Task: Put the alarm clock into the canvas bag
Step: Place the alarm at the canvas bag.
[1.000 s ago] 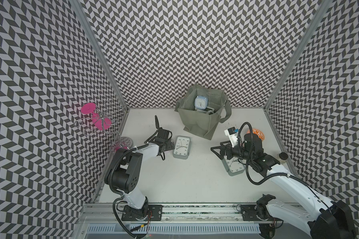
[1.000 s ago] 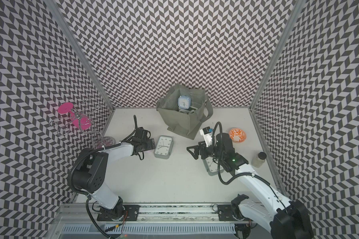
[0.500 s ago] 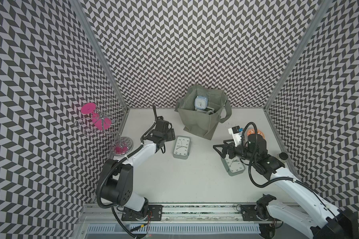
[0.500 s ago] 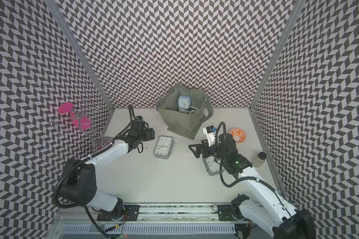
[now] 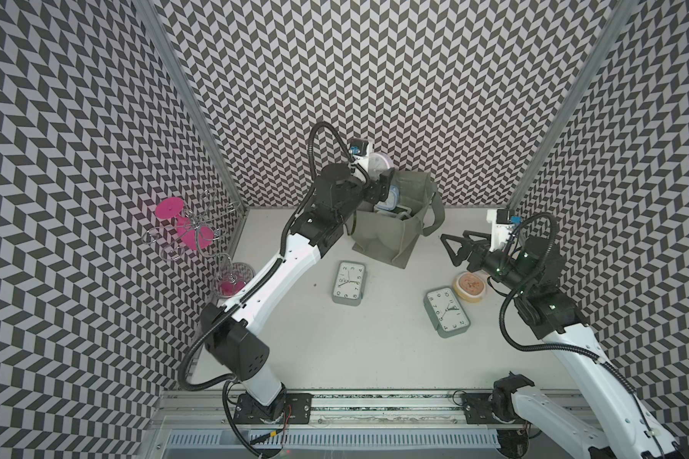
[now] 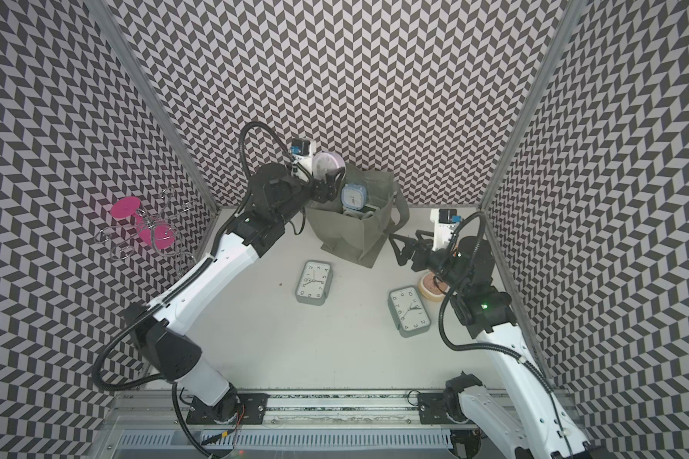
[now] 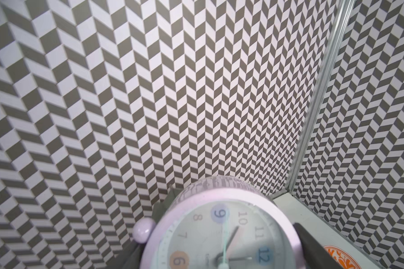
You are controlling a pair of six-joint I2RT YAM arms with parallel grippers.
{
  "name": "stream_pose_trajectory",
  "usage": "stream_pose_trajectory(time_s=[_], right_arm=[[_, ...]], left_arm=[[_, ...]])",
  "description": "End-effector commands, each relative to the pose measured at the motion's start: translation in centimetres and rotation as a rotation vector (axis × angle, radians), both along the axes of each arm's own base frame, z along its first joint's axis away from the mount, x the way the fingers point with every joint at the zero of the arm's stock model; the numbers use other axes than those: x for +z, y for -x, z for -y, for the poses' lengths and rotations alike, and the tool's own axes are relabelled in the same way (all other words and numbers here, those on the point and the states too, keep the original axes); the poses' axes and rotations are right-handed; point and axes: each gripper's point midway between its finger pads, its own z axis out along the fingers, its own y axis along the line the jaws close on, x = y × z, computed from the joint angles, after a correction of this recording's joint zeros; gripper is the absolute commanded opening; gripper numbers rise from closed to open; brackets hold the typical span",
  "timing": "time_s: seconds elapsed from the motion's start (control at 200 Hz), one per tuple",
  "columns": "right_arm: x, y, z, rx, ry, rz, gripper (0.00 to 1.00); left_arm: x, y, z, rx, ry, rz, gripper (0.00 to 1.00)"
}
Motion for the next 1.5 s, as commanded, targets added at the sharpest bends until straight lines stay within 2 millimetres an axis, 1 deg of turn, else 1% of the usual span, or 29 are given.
stream_pose_trajectory(time_s=[0.0,0.005,0.055,0.16,0.24,0.391,0.451,0.551,0.596,0.721,0.901,0.966,1.046,1.126,1.212,1.287,1.352,1.442,1.492], right_arm=[[3.0,-1.4,1.0,-0.035,-0.053,0.039,0.97],[3.1,-1.5,1.1,-0.036,-0.055,0.041,0.97],[3.7,-2.4,1.3,-0.043,-0.065,0.044,0.97],[3.6,-4.3,1.1,-0.041,-0.074,0.019,0.96],[3.2,-5.2,1.1,-0.051,-0.085,0.006,0.95],[2.4,-6.5,1.4,-0.077,-0.087,-0.011,0.95],[2.0,-6.9,1.4,-0.080,-0.086,-0.021,0.94],[1.4,-7.3,1.4,-0.088,-0.079,-0.033,0.94],[1.1,-7.5,1.4,-0.091,-0.074,-0.039,0.94],[0.0,-7.9,1.4,-0.090,-0.054,-0.056,0.94],[-1.6,-7.6,1.0,-0.063,-0.033,-0.077,0.95],[-1.9,-7.4,1.1,-0.065,-0.030,-0.078,0.95],[-2.2,-7.2,1.2,-0.070,-0.020,-0.079,0.96],[-2.0,-7.1,1.3,-0.073,-0.010,-0.073,0.97],[-1.8,-6.8,1.3,-0.070,-0.004,-0.065,0.98],[-1.6,-6.5,1.4,-0.070,0.001,-0.057,0.99],[-1.4,-6.2,1.5,-0.074,0.005,-0.052,1.00],[-1.2,-5.9,1.5,-0.072,0.010,-0.044,0.99],[-1.1,-5.7,1.5,-0.071,0.012,-0.041,0.99]], left_arm=[[-3.1,-2.9,3.1,-0.095,-0.139,-0.040,0.74],[-2.9,-2.9,3.1,-0.098,-0.139,-0.037,0.74],[-3.5,-4.2,4.1,-0.128,-0.151,-0.049,0.73],[-4.6,-6.3,5.1,-0.162,-0.161,-0.053,0.71],[-6.0,-7.9,4.9,-0.163,-0.165,-0.065,0.70],[-8.8,-9.9,4.0,-0.183,-0.181,-0.098,0.66],[-10.1,-10.4,3.9,-0.209,-0.196,-0.111,0.65],[-13.0,-11.1,4.1,-0.239,-0.236,-0.143,0.65],[-14.7,-11.4,4.4,-0.249,-0.263,-0.160,0.65],[-17.9,-12.2,4.4,-0.259,-0.302,-0.203,0.65],[-21.2,-12.4,4.7,-0.337,-0.301,-0.257,0.65],[-22.1,-12.4,4.9,-0.350,-0.301,-0.270,0.65],[-22.6,-12.2,5.2,-0.372,-0.300,-0.275,0.66],[-22.3,-12.2,5.2,-0.375,-0.295,-0.271,0.70],[-22.0,-12.2,5.1,-0.367,-0.296,-0.270,0.76],[-21.8,-12.0,5.1,-0.365,-0.295,-0.273,0.85],[-21.5,-12.0,5.0,-0.359,-0.293,-0.273,0.90],[-20.5,-11.9,4.9,-0.347,-0.284,-0.262,0.99],[-19.7,-11.8,4.8,-0.345,-0.276,-0.251,0.99]])
